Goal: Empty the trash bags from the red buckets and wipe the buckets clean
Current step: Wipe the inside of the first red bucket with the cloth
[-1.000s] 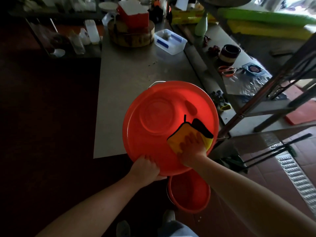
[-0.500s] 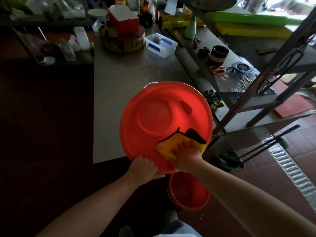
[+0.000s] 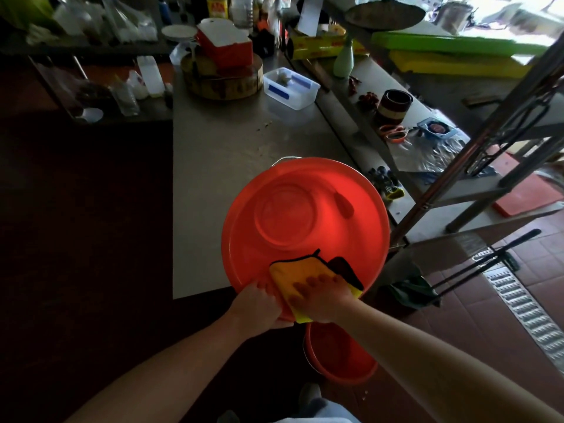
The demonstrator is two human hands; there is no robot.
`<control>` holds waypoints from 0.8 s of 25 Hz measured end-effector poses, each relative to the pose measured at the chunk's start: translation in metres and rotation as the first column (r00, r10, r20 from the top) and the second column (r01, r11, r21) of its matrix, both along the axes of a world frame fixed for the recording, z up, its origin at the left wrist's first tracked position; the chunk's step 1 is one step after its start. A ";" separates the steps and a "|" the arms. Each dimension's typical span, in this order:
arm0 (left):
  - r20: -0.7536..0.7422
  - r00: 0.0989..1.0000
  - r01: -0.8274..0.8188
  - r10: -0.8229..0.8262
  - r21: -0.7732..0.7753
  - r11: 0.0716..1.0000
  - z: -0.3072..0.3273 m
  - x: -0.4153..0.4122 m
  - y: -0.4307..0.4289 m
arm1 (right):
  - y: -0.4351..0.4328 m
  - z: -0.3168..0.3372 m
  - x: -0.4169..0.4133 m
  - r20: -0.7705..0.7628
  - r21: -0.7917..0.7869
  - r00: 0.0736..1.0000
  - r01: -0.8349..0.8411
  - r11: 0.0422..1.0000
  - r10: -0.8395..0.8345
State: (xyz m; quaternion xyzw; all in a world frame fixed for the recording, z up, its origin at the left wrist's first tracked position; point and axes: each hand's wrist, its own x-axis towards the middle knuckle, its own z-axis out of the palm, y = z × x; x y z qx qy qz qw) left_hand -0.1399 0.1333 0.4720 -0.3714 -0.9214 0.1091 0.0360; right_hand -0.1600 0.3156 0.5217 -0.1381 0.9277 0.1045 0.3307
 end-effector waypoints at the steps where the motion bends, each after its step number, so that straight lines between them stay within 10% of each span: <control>1: 0.000 1.000 0.002 -0.002 -0.005 1.000 0.000 0.000 -0.002 | 0.005 0.003 -0.005 -0.033 0.041 0.999 -0.030 0.999 0.031; 6: -0.046 0.999 0.023 -0.024 -0.020 1.000 0.003 0.000 -0.001 | 0.029 0.005 -0.044 -0.167 0.273 0.976 -0.089 0.958 0.138; 16: 0.103 0.993 0.069 -0.058 -0.108 0.992 -0.011 0.003 0.003 | 0.001 -0.059 -0.047 0.031 -0.020 0.996 -0.082 0.996 0.083; 20: 0.132 0.991 0.043 -0.026 -0.129 0.991 -0.010 0.005 -0.002 | 0.026 -0.072 -0.082 -0.136 -0.040 0.981 -0.147 0.988 0.141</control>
